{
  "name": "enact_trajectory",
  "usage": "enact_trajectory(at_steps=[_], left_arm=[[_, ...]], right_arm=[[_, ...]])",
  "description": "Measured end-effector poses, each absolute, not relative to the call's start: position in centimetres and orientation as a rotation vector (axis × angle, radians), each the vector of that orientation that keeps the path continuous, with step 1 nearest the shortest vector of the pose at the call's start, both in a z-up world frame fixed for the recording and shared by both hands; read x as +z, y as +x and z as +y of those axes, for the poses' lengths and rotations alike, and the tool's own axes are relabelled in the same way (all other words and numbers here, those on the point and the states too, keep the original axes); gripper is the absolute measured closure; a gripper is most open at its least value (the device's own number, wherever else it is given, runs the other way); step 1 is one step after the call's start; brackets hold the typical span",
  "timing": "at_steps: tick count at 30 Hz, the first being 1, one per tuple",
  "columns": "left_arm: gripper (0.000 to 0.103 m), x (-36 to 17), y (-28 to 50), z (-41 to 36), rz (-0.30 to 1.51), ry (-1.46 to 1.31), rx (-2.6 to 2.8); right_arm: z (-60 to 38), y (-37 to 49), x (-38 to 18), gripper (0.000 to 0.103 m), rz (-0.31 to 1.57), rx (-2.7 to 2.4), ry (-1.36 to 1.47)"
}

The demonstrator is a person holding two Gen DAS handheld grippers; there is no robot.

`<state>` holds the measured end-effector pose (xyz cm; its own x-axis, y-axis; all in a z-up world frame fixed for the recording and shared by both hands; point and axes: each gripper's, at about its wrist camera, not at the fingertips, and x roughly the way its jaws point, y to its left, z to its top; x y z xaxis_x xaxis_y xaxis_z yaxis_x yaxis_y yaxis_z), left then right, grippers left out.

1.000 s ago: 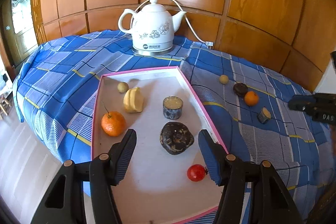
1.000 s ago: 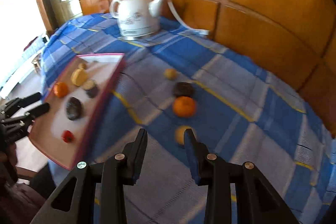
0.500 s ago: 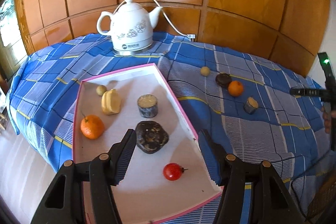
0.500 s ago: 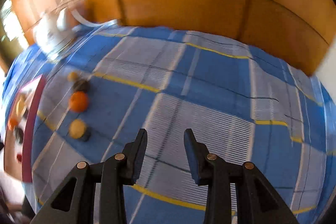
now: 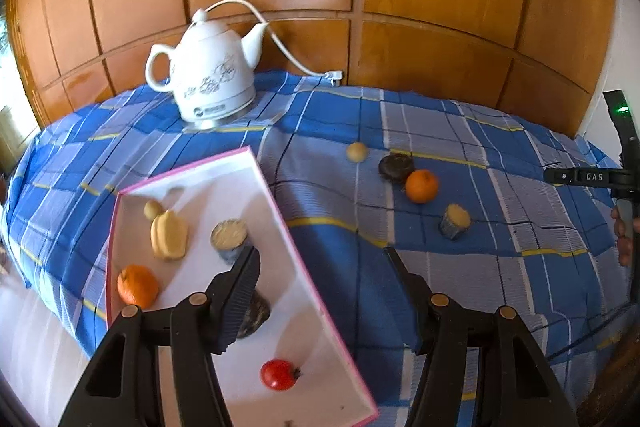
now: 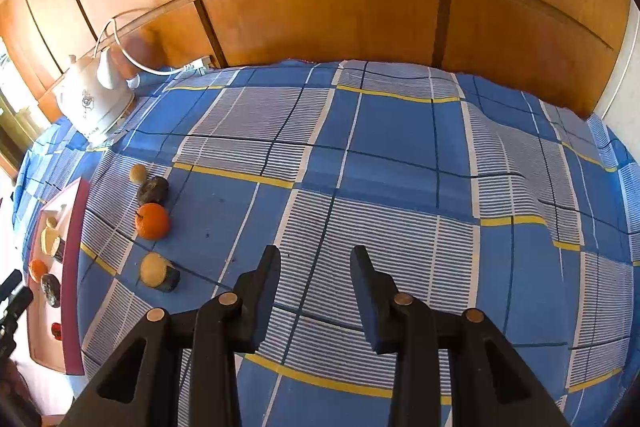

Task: Organize fruits
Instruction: 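Move both tools back over the remaining fruits on the bedspread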

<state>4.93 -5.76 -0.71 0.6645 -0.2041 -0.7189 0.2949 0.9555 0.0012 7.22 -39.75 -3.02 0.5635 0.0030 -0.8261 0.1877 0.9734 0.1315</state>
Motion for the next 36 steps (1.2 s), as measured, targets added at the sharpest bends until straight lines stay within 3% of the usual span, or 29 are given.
enact_trajectory(at_steps=[15, 27, 32, 34, 36], left_arm=[[0.041, 0.1, 6.0, -8.1, 0.758, 0.168, -0.31], [0.042, -1.4, 8.5, -8.8, 0.841, 0.103, -0.353], [0.054, -2.3, 11.6, -8.2, 0.923, 0.001, -0.356], [0.066, -2.5, 13.0, -8.2, 0.948, -0.034, -0.366], [0.067, -2.6, 14.1, -8.3, 0.958, -0.052, -0.362]], right_arm=[[-39.4, 7.4, -3.0, 0.066, 0.967, -0.086, 0.21], [-35.9, 7.8, -3.7, 0.067, 0.999, 0.085, 0.152], [-35.3, 7.9, -4.1, 0.066, 1.016, 0.096, 0.137], [-35.4, 7.9, -4.1, 0.066, 1.015, 0.091, 0.138], [-35.6, 7.9, -4.0, 0.066, 1.011, 0.092, 0.148]])
